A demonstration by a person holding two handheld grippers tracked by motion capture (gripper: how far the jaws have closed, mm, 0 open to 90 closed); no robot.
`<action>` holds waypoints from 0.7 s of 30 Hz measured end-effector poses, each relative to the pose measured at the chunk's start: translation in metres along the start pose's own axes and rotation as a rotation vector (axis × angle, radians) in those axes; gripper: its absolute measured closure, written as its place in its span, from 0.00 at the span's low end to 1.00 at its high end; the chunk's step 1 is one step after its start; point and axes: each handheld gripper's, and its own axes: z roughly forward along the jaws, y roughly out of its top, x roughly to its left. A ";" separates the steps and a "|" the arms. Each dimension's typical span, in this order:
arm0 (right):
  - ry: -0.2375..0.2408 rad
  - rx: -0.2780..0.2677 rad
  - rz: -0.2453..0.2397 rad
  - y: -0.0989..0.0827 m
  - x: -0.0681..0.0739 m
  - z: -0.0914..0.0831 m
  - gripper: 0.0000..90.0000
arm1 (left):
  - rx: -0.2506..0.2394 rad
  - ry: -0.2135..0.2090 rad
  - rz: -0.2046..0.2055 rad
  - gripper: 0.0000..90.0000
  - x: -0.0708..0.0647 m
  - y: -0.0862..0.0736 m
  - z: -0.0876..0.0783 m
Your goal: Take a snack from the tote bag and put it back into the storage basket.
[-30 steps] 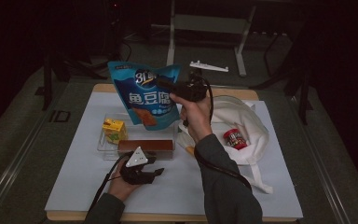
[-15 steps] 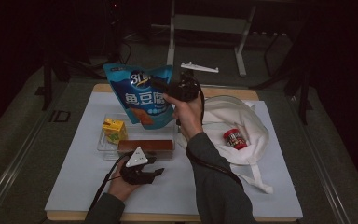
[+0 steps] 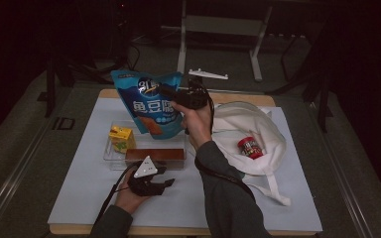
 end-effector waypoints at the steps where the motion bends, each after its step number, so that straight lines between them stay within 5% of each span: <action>1: 0.000 0.000 0.001 -0.001 -0.001 0.001 1.00 | 0.000 0.000 0.001 0.49 0.000 0.000 0.000; 21: -0.016 0.024 0.038 -0.019 -0.010 0.022 1.00 | -0.007 0.002 0.008 0.49 -0.001 0.000 -0.001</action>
